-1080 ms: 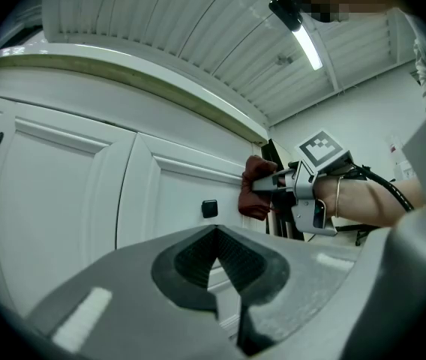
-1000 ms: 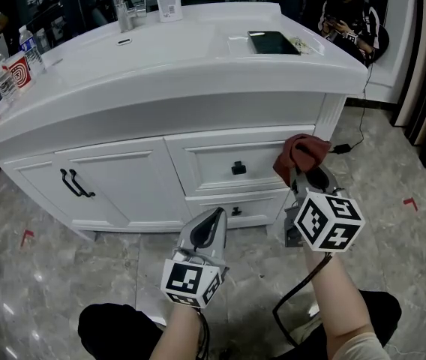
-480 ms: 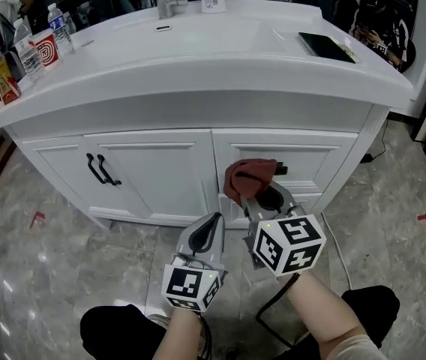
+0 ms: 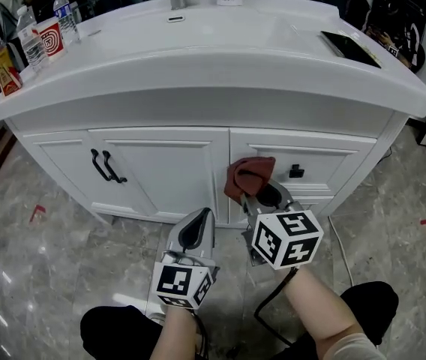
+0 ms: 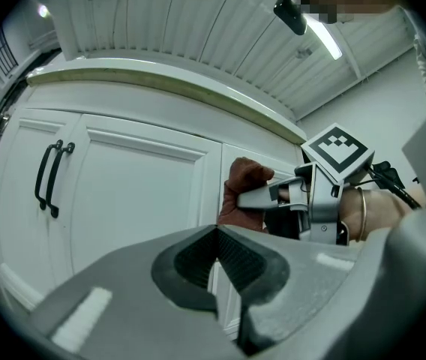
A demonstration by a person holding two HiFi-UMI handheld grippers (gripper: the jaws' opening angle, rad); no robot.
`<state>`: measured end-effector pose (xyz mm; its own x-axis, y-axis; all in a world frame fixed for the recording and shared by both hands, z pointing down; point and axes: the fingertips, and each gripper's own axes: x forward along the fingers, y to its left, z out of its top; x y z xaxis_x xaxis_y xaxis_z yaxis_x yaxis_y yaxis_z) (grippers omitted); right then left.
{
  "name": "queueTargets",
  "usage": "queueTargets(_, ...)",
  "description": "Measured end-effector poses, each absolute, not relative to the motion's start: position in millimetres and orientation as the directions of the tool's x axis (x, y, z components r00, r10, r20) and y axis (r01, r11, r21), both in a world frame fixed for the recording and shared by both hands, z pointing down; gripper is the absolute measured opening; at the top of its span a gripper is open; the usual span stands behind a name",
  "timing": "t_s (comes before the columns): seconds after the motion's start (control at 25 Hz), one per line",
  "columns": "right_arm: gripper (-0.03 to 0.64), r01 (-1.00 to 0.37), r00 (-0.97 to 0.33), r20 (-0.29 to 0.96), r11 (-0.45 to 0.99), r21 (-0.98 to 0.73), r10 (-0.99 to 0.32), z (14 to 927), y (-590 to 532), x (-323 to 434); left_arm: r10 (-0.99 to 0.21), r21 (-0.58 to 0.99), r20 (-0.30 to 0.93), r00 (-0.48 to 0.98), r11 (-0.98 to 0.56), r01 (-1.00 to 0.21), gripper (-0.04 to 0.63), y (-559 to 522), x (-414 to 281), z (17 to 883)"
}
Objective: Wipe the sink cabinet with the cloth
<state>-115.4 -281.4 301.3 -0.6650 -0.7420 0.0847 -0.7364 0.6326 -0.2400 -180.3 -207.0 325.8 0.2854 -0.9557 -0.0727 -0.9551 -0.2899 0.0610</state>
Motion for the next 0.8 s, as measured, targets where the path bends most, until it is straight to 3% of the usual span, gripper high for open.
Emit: queueTargets(0.8, 0.08, -0.855, -0.507, 0.132, 0.477, -0.205, -0.852, 314.7, -282.6, -22.3, -0.925, 0.069, -0.075, 0.372, -0.377, -0.924, 0.0, -215.7, -128.5, 329.4)
